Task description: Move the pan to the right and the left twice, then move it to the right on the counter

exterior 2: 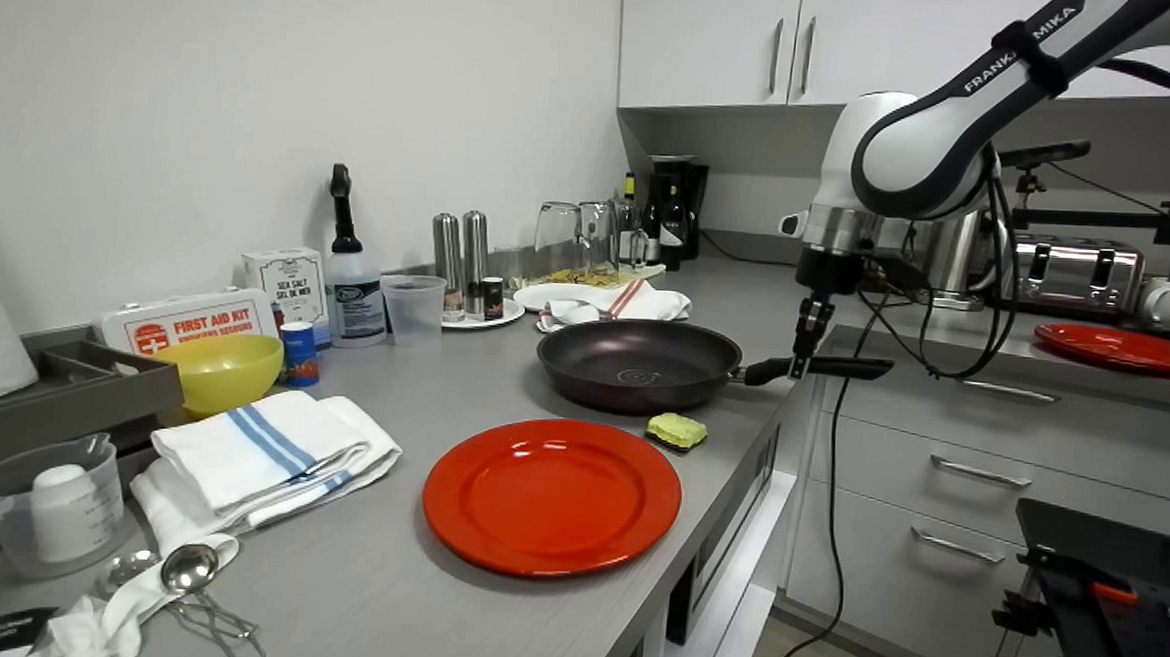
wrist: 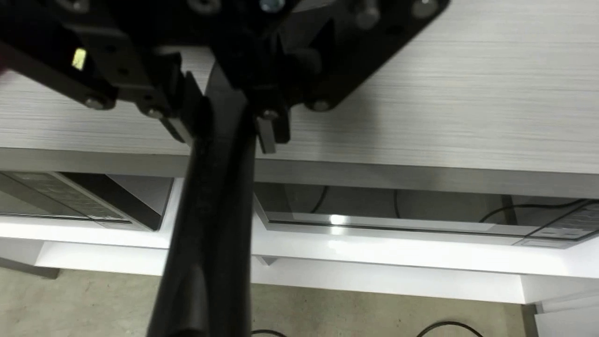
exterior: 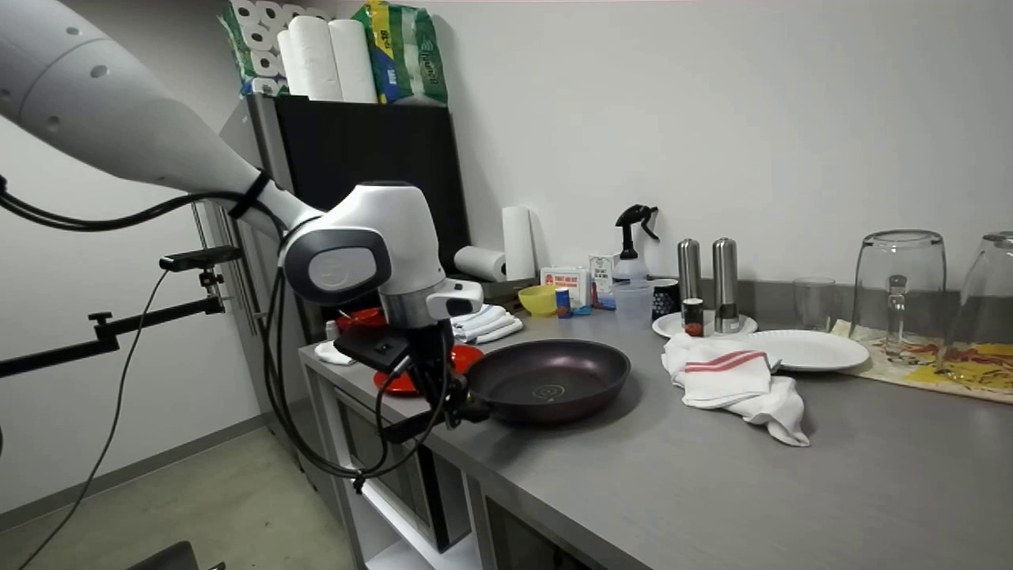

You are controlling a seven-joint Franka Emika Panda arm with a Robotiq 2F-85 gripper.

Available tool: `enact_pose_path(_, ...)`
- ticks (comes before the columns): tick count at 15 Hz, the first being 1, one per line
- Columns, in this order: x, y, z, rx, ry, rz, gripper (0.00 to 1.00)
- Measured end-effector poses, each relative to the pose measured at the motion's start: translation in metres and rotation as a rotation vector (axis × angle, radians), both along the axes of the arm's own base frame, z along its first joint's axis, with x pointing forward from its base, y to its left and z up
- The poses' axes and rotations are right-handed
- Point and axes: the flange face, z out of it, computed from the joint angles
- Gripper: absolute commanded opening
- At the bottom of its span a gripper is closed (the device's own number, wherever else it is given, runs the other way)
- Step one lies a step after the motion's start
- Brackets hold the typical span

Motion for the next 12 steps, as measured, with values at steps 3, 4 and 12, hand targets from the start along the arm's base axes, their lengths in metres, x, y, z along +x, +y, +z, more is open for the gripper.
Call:
enact_pose_path(3, 0.0006, 0.0013, -0.0053, -0.008, 0.013, 0.004, 0.11)
enact_pose_path(4, 0.0008, 0.0021, -0.0063, -0.009, 0.016, 0.004, 0.10)
enact_pose_path(12, 0.0075, 0.0088, -0.0074, -0.013, 0.002, -0.026, 0.11)
